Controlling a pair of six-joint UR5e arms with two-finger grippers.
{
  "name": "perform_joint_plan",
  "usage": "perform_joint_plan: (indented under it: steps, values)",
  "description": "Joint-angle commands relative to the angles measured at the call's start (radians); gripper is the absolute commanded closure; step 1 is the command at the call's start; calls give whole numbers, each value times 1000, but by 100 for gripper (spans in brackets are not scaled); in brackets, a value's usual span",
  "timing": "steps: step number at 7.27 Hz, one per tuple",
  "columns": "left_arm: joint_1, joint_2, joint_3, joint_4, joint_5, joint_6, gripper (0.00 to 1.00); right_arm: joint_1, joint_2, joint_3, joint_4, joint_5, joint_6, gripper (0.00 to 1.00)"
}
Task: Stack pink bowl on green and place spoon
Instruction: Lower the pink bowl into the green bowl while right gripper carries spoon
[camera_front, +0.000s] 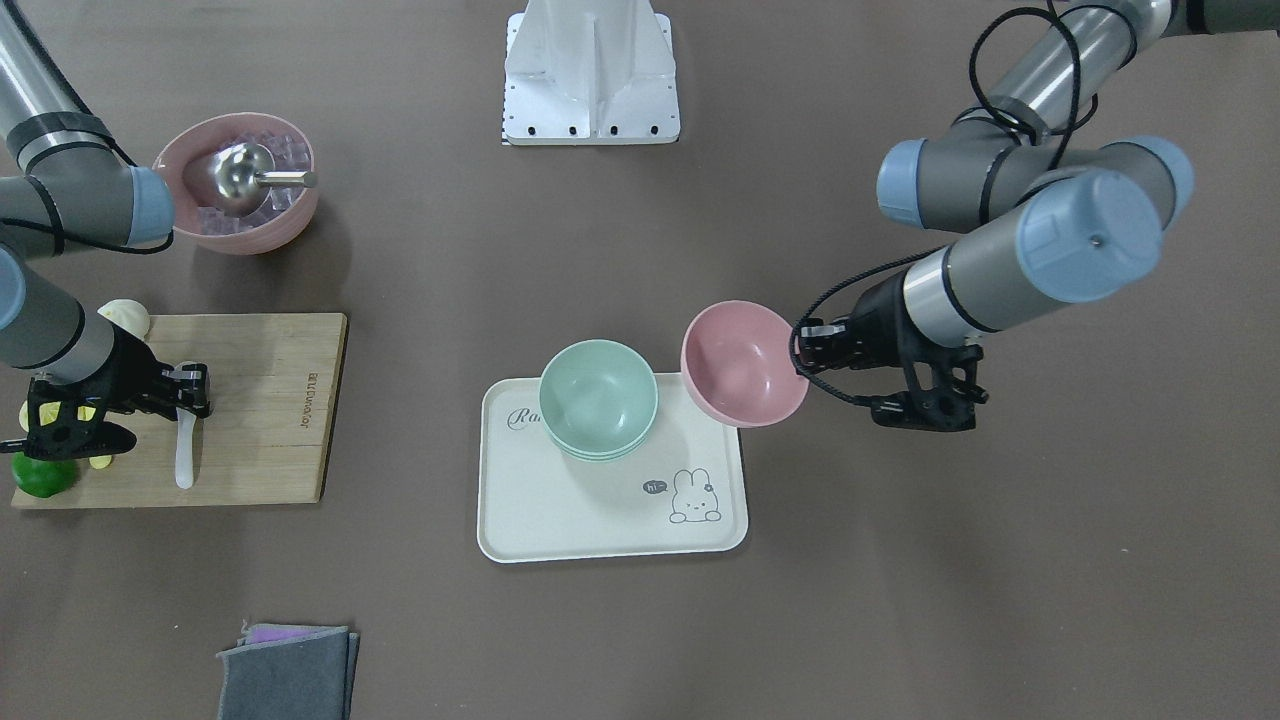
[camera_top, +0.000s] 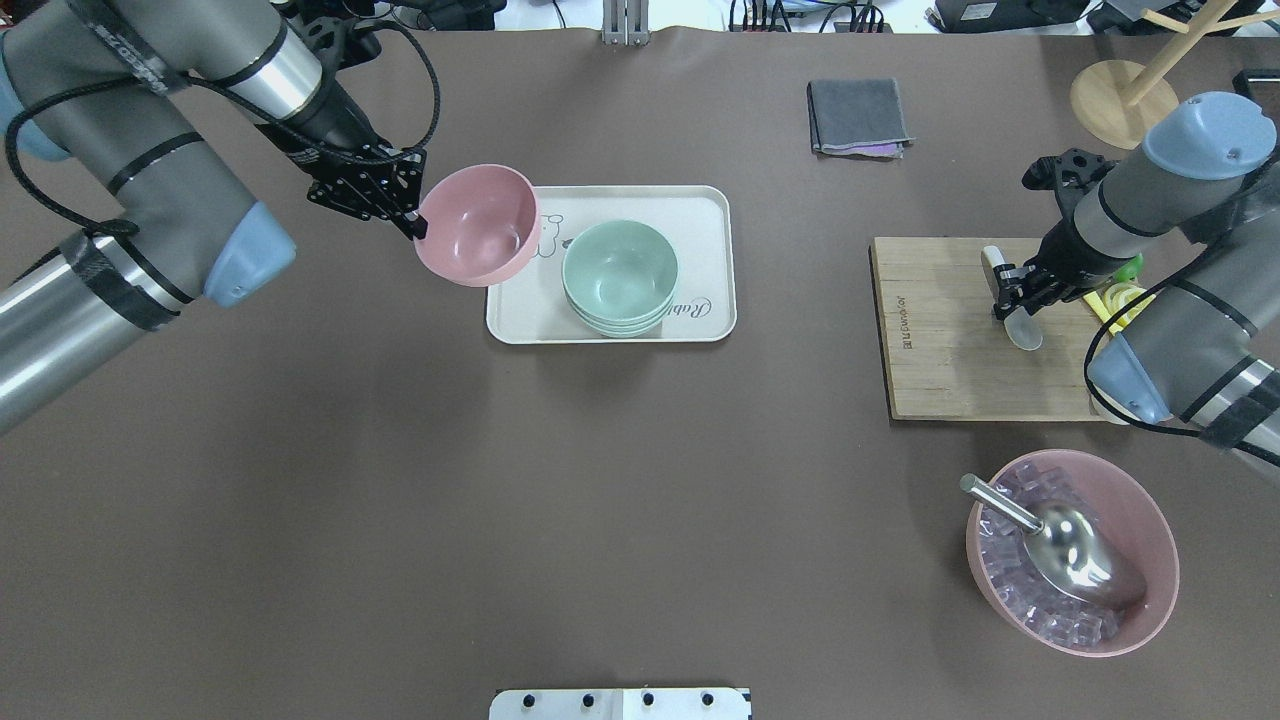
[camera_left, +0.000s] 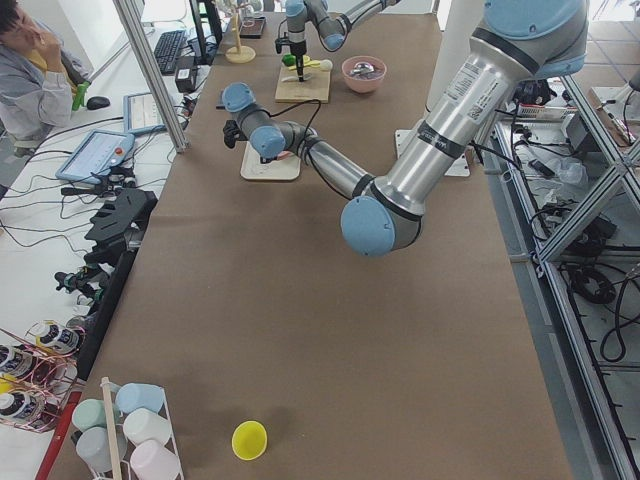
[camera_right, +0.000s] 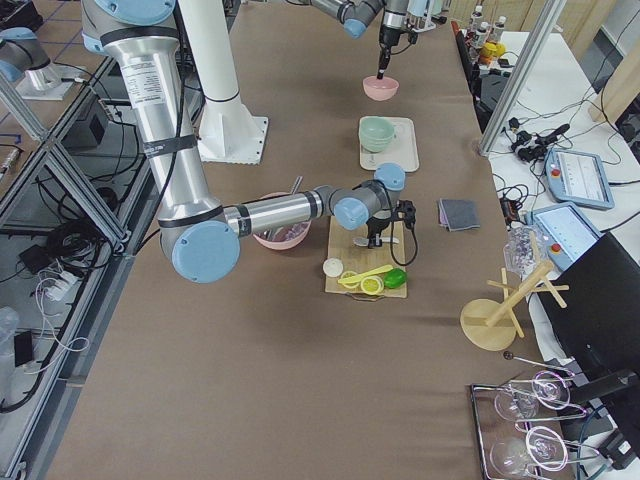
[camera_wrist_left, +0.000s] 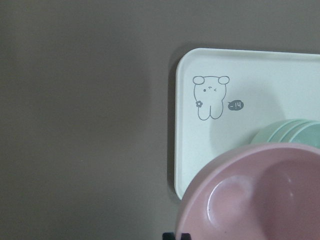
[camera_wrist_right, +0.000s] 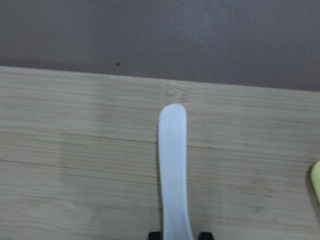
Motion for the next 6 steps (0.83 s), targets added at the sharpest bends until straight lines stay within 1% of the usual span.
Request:
perform_joint_plan:
  steps: [1, 2, 4, 5, 6]
  values:
    - [83, -43, 6, -2, 92, -56, 100, 14, 0, 0, -2, 3, -7, 100]
    - [100, -60, 9, -7, 120, -100, 100, 38, 27, 1, -16, 16, -4, 100]
    - [126, -118, 18, -7, 124, -152, 100, 60, 101, 9, -66, 46, 10, 100]
    - [127, -176, 84, -13, 125, -153, 100, 57, 151, 9, -99, 46, 46, 100]
    - [138, -189, 137, -92, 172, -154, 100, 31, 200, 12, -99, 46, 151, 100]
